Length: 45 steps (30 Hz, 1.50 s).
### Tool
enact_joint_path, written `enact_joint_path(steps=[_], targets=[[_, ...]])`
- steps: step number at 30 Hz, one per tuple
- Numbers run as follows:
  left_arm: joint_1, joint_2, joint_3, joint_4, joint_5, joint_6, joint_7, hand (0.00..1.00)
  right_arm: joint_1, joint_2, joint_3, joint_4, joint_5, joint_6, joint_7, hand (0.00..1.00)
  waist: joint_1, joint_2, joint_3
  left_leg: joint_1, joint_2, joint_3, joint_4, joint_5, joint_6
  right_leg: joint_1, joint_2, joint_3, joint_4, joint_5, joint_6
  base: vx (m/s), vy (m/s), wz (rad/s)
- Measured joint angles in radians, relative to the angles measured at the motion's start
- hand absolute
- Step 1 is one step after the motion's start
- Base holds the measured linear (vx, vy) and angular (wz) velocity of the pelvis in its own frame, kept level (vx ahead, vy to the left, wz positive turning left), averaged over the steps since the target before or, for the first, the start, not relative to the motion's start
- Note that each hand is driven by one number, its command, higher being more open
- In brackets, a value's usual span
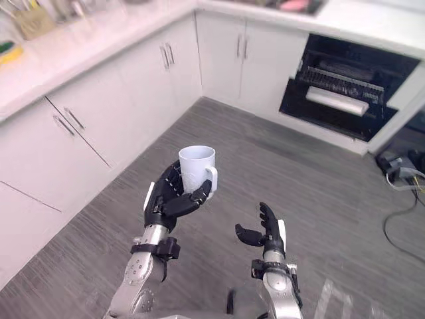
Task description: Walk over to the sink, pick up the cup, carry it to the dishwasher, place the cup inside the dishwasher, then close the dishwasher door
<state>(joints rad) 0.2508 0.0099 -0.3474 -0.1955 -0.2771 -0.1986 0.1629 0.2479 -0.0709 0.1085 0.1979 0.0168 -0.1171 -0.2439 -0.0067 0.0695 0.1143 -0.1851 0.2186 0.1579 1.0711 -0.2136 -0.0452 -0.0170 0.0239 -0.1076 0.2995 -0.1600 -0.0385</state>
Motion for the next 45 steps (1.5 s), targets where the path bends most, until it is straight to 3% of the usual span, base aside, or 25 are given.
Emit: enact_joint_path(steps=[2,4,5,7,8,12,13,14,15,18,22,23,24,25,27,30,31,34,37,39,40,41,42,43,45], targets=[[0.002,-0.005,0.0,-0.033,0.0,-0.007,-0.015,0.3,-0.007,0.006,0.01,-0.051,0.002,-0.013,-0.004,0.9,0.037,-0.007,0.005,-0.12,0.042,0.03,0.007,-0.053,0.014,0.069,-0.007,0.038,-0.055,-0.032,0.027,0.35,0.058,-0.46],[0.003,-0.013,0.004,-0.035,0.0,-0.007,-0.017,0.3,-0.021,0.015,0.008,-0.048,0.002,-0.017,-0.006,0.9,0.05,-0.009,0.006,-0.191,0.031,0.021,-0.155,-0.083,0.017,0.109,-0.029,0.056,-0.065,-0.074,0.046,0.29,0.147,-0.25],[0.003,-0.013,0.006,-0.034,0.0,-0.007,-0.017,0.3,-0.025,0.016,0.006,-0.044,0.002,-0.017,-0.007,0.9,0.05,-0.012,0.008,-0.203,0.013,0.011,-0.224,-0.082,0.016,0.121,-0.042,0.059,-0.066,-0.093,0.053,0.32,0.247,-0.18],[0.003,-0.011,0.014,-0.028,0.0,-0.007,-0.016,0.3,-0.062,0.009,-0.017,0.027,0.002,-0.018,-0.011,0.9,0.05,-0.011,0.007,-0.213,-0.076,-0.083,-0.555,0.015,-0.024,0.143,-0.089,0.092,-0.059,-0.167,0.082,0.41,0.368,-0.37],[0.006,-0.008,0.024,-0.023,0.0,-0.006,-0.015,0.3,-0.081,0.006,-0.022,0.076,0.003,-0.016,-0.013,0.9,0.058,-0.013,0.001,-0.184,-0.107,-0.084,-0.58,0.118,-0.008,0.148,-0.107,0.13,-0.05,-0.189,0.1,0.33,0.306,-0.45],[-0.007,0.017,0.062,-0.009,0.0,-0.002,-0.002,0.3,-0.089,0.024,-0.018,0.139,0.009,0.003,-0.01,0.9,0.05,-0.065,-0.003,-0.199,-0.166,-0.018,-0.466,-0.008,0.072,0.122,-0.175,0.247,0.027,-0.183,0.119,0.5,0.365,-0.18],[-0.007,0.025,0.062,-0.006,0.0,-0.001,0.005,0.3,-0.089,0.031,-0.019,0.139,0.009,0.003,-0.007,0.9,0.05,-0.07,0.0,-0.177,-0.172,-0.001,-0.472,-0.031,0.079,0.085,-0.183,0.25,0.125,-0.171,0.148,0.43,0.24,-0.51],[-0.007,0.041,0.061,0.001,0.001,0.002,0.006,0.3,-0.092,0.046,-0.018,0.145,0.009,0.003,-0.001,0.9,0.048,-0.081,0.006,-0.118,-0.184,0.022,-0.509,-0.047,0.09,0.007,-0.194,0.254,0.32,-0.128,0.235,0.42,0.209,-0.37],[-0.007,0.053,0.058,0.007,0.001,0.003,0.006,0.3,-0.093,0.054,-0.018,0.151,0.008,0.004,0.003,0.9,0.04,-0.085,0.007,-0.082,-0.19,0.027,-0.535,-0.049,0.093,-0.031,-0.195,0.256,0.42,-0.109,0.261,0.41,0.174,-0.23],[0.004,0.06,0.046,0.009,0.001,0.011,0.007,0.3,-0.089,0.073,-0.012,0.145,0.006,0.003,0.006,0.9,0.016,-0.084,0.008,0.113,-0.186,0.052,-0.684,-0.053,0.096,-0.193,-0.163,0.176,0.674,-0.15,0.177,0.4,0.068,-0.31],[-0.011,0.06,0.01,-0.006,0.002,0.003,0.005,0.3,-0.091,0.078,-0.007,0.113,-0.001,0.003,0.006,0.9,0.001,-0.079,0.005,0.255,-0.131,0.091,-0.774,-0.098,0.041,-0.393,-0.123,0.015,0.463,-0.168,0.095,0.35,-0.06,-0.32],[-0.014,0.061,0.008,-0.005,0.002,0.002,0.005,0.3,-0.091,0.076,-0.006,0.113,-0.001,0.003,0.006,0.9,-0.002,-0.081,0.003,0.272,-0.127,0.095,-0.789,-0.102,0.033,-0.406,-0.112,0.015,0.385,-0.149,0.086,0.45,-0.133,-0.06],[-0.019,0.062,0.006,-0.002,0.002,0.0,0.004,0.3,-0.092,0.072,-0.006,0.114,-0.001,0.003,0.006,0.9,-0.013,-0.103,-0.009,0.301,-0.135,0.095,-0.813,-0.114,0.01,-0.411,-0.096,0.018,0.197,-0.045,0.067,0.51,-0.144,0.1],[-0.026,0.055,0.004,0.027,0.002,-0.003,0.004,0.3,-0.095,0.057,-0.006,0.132,-0.002,0.002,0.005,0.9,-0.032,-0.082,-0.01,0.34,-0.124,0.08,-0.831,-0.133,-0.02,-0.395,-0.082,0.016,0.194,0.086,0.033,0.53,-0.132,0.02],[-0.034,0.038,-0.003,0.055,0.002,0.002,0.005,0.3,-0.124,0.023,-0.009,0.167,-0.001,0.01,0.006,0.9,-0.032,-0.033,-0.01,0.362,-0.087,0.073,-0.836,-0.116,-0.043,-0.388,-0.043,0.014,0.221,0.043,0.011,0.51,-0.112,-0.22],[-0.041,0.001,-0.004,0.083,0.002,0.023,0.004,0.3,-0.072,0.02,-0.015,0.147,-0.001,0.023,0.007,0.9,-0.033,-0.023,-0.006,0.308,-0.033,0.017,-0.563,-0.02,-0.063,-0.251,-0.014,-0.013,0.163,0.0,-0.014,0.57,-0.194,0.08],[-0.032,-0.011,-0.003,0.079,0.002,0.021,0.001,0.3,-0.031,0.023,-0.006,0.099,-0.001,0.023,0.005,0.9,-0.025,-0.025,0.001,0.224,0.001,-0.006,-0.32,0.054,-0.066,-0.153,-0.004,-0.011,0.097,-0.009,-0.018,0.42,-0.139,0.07],[-0.019,-0.035,-0.003,0.056,0.002,0.018,-0.011,0.3,-0.003,0.024,0.006,0.021,0.002,0.016,0.002,0.9,0.016,-0.02,0.002,0.026,0.053,0.0,-0.028,-0.016,-0.046,-0.024,0.018,0.016,0.002,-0.03,-0.031,0.32,-0.047,-0.25],[0.023,-0.037,0.002,0.013,0.002,0.014,-0.016,0.3,-0.019,0.023,0.015,0.008,0.002,0.004,0.002,0.9,0.055,-0.02,-0.001,-0.097,0.029,0.02,-0.198,-0.086,0.004,0.048,0.012,0.08,-0.022,-0.077,-0.028,0.27,0.093,-0.5],[0.037,-0.037,0.018,0.012,0.002,0.014,-0.016,0.3,-0.045,0.02,0.013,0.035,0.002,0.004,0.002,0.9,0.059,-0.021,-0.001,-0.131,-0.029,-0.019,-0.399,-0.085,-0.004,0.074,-0.01,0.11,-0.022,-0.107,-0.007,0.34,0.206,-0.48],[0.038,-0.034,0.027,0.013,0.002,0.014,-0.015,0.3,-0.063,0.016,0.005,0.06,0.002,0.003,0.0,0.9,0.06,-0.021,-0.001,-0.138,-0.068,-0.05,-0.554,-0.047,-0.015,0.087,-0.026,0.131,-0.021,-0.128,0.015,0.4,0.293,-0.55],[0.04,-0.03,0.038,0.016,0.002,0.014,-0.014,0.3,-0.078,0.011,-0.006,0.095,0.003,0.004,-0.001,0.9,0.067,-0.025,-0.005,-0.123,-0.103,-0.063,-0.633,0.083,-0.009,0.098,-0.045,0.164,-0.015,-0.146,0.048,0.43,0.314,-0.62],[0.043,-0.026,0.042,0.015,0.003,0.014,-0.013,0.3,-0.083,0.009,-0.008,0.112,0.002,0.004,-0.002,0.9,0.072,-0.026,-0.016,-0.108,-0.121,-0.056,-0.65,0.137,0.027,0.106,-0.055,0.182,-0.017,-0.154,0.062,0.48,0.326,-0.48],[0.041,-0.018,0.062,0.016,0.002,0.015,-0.008,0.3,-0.087,0.019,-0.014,0.135,0.004,0.007,-0.006,0.9,0.064,-0.059,-0.03,-0.115,-0.15,-0.026,-0.632,0.123,0.05,0.108,-0.099,0.197,-0.031,-0.16,0.078,0.41,0.255,-0.23],[0.035,-0.008,0.079,0.017,0.002,0.016,0.002,0.3,-0.086,0.025,-0.019,0.139,0.004,0.007,-0.006,0.9,0.061,-0.08,-0.029,-0.127,-0.171,0.002,-0.577,0.1,0.09,0.11,-0.131,0.221,-0.021,-0.15,0.096,0.5,0.314,-0.23]])
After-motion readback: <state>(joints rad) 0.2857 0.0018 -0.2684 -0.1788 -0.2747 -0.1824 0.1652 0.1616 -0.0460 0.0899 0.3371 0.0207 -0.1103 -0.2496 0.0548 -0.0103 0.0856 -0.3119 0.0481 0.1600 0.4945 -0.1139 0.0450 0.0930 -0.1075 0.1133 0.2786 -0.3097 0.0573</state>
